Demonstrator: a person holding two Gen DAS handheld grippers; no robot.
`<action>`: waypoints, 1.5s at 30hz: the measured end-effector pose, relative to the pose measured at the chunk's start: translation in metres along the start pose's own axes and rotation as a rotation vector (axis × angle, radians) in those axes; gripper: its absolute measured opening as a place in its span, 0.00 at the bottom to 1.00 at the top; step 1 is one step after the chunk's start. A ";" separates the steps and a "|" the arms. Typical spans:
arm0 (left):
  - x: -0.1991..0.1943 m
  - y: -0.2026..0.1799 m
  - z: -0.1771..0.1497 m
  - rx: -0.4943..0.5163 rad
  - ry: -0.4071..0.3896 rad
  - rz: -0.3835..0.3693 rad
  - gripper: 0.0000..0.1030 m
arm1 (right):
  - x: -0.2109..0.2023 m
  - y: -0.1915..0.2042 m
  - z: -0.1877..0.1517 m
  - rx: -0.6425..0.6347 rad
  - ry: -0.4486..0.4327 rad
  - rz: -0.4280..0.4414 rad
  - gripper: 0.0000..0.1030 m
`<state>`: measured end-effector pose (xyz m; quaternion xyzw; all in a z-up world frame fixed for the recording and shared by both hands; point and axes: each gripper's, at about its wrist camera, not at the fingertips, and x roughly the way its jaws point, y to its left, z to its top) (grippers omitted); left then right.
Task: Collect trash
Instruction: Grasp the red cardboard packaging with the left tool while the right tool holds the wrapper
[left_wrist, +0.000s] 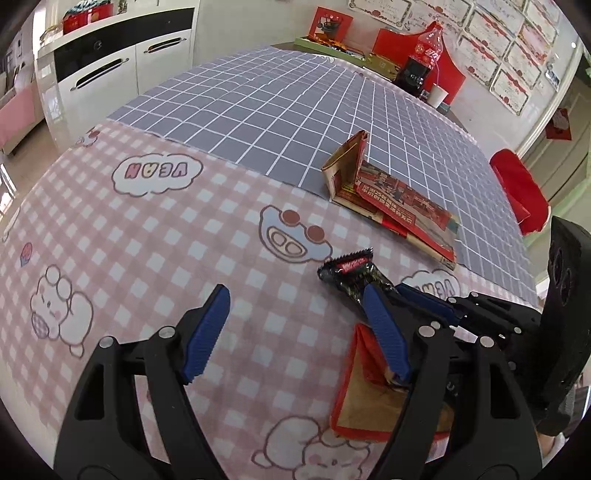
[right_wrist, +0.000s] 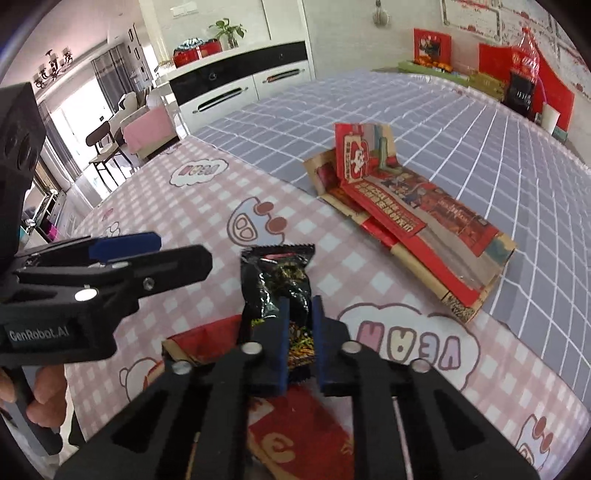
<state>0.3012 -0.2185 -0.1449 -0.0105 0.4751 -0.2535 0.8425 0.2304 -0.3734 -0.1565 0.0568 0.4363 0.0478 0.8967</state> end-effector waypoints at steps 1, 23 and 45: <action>-0.002 0.000 -0.002 -0.006 0.000 -0.007 0.72 | -0.002 0.002 -0.002 0.000 -0.011 -0.006 0.07; -0.009 -0.055 -0.039 -0.023 0.031 -0.091 0.59 | -0.094 -0.023 -0.071 0.165 -0.216 -0.156 0.04; -0.069 0.008 -0.027 -0.016 -0.187 -0.004 0.11 | -0.068 0.058 -0.034 0.066 -0.247 -0.030 0.04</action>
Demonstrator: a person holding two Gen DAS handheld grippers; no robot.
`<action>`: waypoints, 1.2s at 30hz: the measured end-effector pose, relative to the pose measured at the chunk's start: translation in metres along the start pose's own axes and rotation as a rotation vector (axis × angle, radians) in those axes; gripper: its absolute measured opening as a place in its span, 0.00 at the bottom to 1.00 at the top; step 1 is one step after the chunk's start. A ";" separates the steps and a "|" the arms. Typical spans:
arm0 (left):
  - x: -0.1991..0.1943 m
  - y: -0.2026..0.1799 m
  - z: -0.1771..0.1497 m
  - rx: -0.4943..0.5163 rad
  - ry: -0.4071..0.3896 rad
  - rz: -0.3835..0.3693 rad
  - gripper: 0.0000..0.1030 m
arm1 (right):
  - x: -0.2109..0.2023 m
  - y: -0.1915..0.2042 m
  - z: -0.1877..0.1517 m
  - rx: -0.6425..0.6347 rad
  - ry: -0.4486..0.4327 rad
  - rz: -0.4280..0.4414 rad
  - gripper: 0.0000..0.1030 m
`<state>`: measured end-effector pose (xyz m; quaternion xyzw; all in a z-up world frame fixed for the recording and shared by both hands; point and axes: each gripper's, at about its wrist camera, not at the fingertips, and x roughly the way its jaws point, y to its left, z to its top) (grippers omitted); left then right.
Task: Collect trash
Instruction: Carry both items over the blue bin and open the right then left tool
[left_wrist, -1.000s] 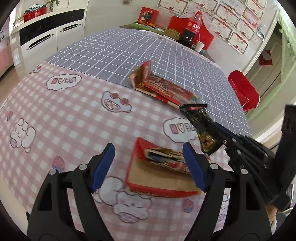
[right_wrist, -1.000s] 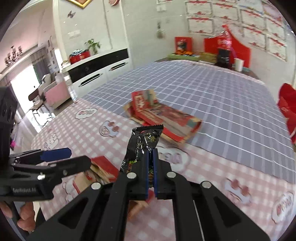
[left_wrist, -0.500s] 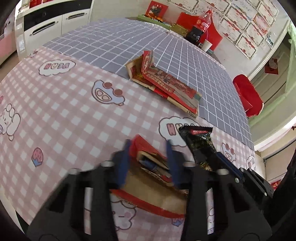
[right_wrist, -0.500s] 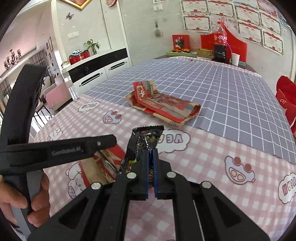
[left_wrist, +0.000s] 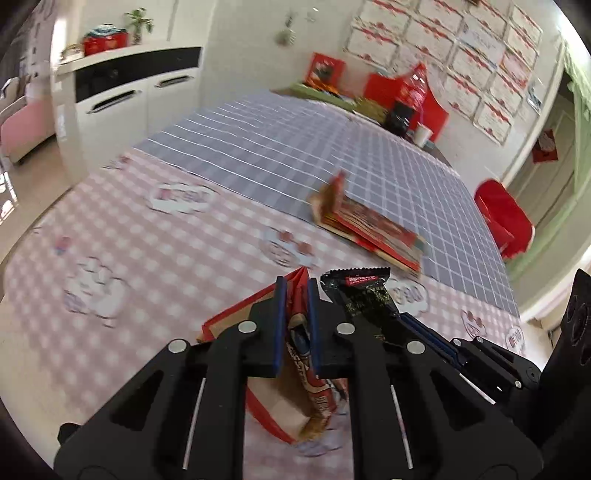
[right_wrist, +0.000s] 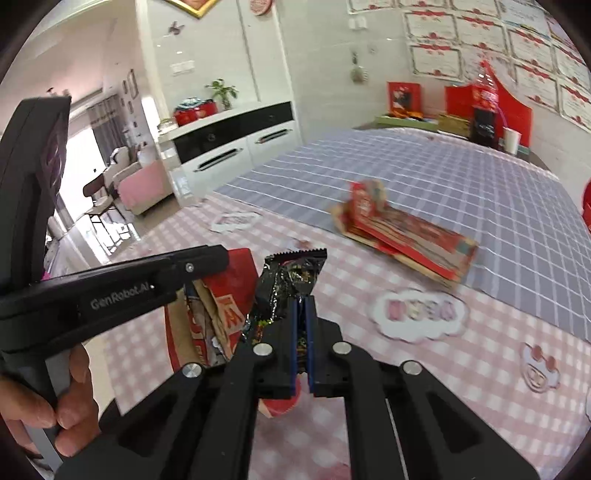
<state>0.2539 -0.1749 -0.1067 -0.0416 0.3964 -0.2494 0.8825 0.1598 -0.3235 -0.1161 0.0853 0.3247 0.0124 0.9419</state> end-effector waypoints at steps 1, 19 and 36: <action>-0.004 0.009 0.001 -0.015 -0.009 0.006 0.10 | 0.004 0.011 0.004 -0.010 -0.001 0.017 0.04; -0.115 0.224 -0.005 -0.281 -0.171 0.215 0.10 | 0.081 0.229 0.036 -0.209 0.049 0.313 0.04; -0.175 0.426 -0.058 -0.560 -0.198 0.467 0.10 | 0.179 0.448 0.011 -0.387 0.205 0.528 0.04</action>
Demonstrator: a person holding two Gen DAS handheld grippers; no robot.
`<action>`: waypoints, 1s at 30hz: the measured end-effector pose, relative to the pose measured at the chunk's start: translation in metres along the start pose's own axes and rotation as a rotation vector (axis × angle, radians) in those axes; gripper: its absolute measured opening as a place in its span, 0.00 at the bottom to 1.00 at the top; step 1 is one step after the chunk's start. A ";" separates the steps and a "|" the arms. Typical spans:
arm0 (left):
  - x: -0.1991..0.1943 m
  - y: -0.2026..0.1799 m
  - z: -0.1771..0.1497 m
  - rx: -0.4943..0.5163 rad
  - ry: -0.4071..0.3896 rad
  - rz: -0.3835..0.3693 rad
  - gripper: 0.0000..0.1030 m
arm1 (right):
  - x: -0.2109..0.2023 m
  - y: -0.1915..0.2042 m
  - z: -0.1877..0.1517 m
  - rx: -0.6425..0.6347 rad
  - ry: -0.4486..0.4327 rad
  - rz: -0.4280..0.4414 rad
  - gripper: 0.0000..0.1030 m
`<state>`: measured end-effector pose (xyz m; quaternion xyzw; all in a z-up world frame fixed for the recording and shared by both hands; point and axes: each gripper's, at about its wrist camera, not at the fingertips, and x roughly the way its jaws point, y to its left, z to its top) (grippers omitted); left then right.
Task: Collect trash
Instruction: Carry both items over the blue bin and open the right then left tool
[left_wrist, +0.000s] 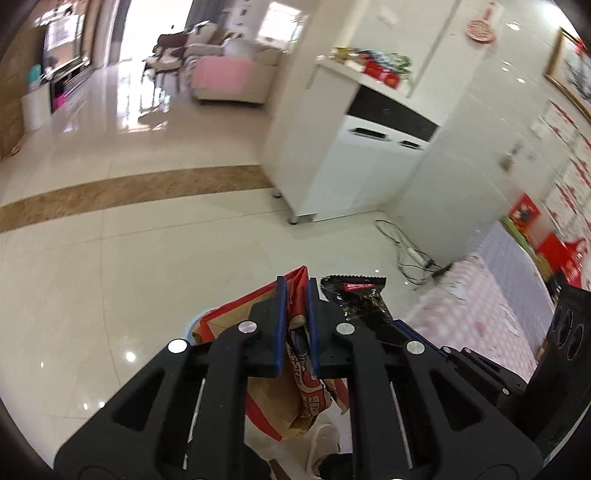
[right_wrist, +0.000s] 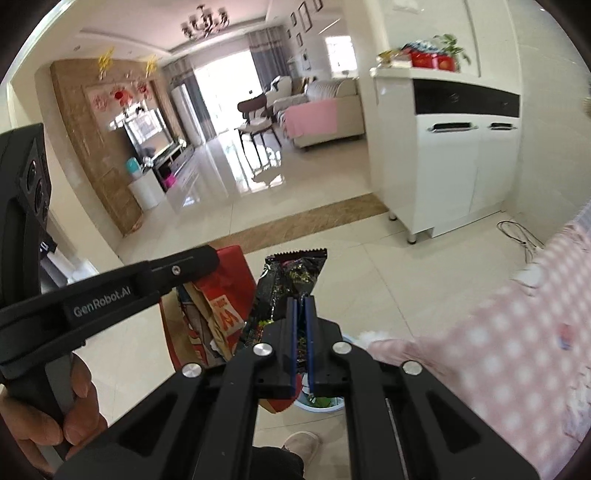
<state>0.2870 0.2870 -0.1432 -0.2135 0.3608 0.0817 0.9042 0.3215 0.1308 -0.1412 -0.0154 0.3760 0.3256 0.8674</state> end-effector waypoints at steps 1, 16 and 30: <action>0.006 0.008 0.001 -0.010 0.007 0.014 0.10 | 0.008 0.001 0.000 -0.002 0.008 0.002 0.04; 0.079 0.083 0.003 -0.120 0.092 0.142 0.10 | 0.129 0.010 0.007 0.028 0.109 -0.021 0.35; 0.102 0.073 -0.001 -0.089 0.116 0.139 0.10 | 0.124 0.003 -0.004 0.014 0.088 -0.086 0.56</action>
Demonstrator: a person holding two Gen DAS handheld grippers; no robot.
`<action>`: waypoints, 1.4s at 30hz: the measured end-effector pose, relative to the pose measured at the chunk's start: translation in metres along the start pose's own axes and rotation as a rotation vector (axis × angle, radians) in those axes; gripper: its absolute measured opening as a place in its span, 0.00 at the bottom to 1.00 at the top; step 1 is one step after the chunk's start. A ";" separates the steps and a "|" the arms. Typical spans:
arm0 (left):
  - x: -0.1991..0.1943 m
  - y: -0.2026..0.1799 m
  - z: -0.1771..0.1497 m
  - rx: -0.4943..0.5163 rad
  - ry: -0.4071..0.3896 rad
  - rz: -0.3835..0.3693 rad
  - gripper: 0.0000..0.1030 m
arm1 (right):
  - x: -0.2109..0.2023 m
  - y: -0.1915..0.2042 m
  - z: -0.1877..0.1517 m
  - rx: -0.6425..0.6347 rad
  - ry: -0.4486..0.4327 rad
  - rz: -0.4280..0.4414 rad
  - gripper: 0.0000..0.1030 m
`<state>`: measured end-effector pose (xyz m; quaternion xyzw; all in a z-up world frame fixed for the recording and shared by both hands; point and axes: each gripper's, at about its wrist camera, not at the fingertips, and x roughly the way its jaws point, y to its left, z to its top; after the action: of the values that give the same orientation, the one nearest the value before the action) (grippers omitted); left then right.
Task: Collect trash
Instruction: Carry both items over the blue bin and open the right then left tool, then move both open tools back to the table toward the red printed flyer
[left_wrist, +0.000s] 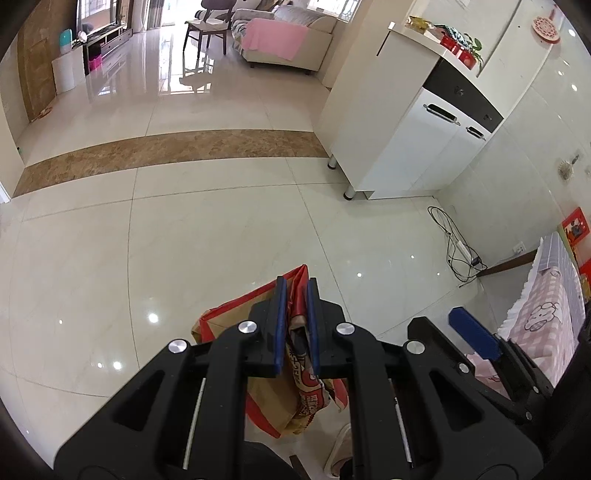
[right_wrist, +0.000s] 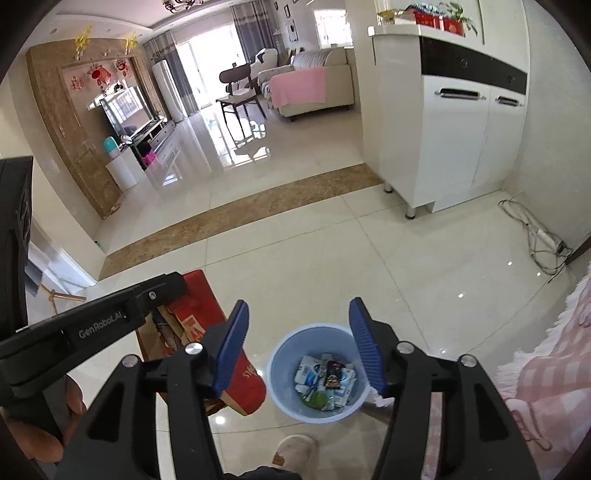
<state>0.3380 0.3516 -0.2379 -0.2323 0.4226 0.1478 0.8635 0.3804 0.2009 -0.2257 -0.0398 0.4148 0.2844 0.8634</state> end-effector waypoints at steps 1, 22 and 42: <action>0.001 0.000 0.001 0.002 0.000 -0.003 0.11 | -0.003 0.001 -0.001 -0.006 -0.008 -0.011 0.57; -0.007 -0.010 0.008 -0.026 -0.025 -0.031 0.58 | -0.043 -0.028 0.009 0.040 -0.110 -0.060 0.61; -0.106 -0.071 -0.018 0.116 -0.149 -0.058 0.58 | -0.145 -0.034 -0.002 0.062 -0.231 -0.091 0.61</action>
<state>0.2943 0.2757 -0.1433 -0.1823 0.3580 0.1148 0.9085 0.3253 0.1054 -0.1260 0.0011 0.3190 0.2346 0.9182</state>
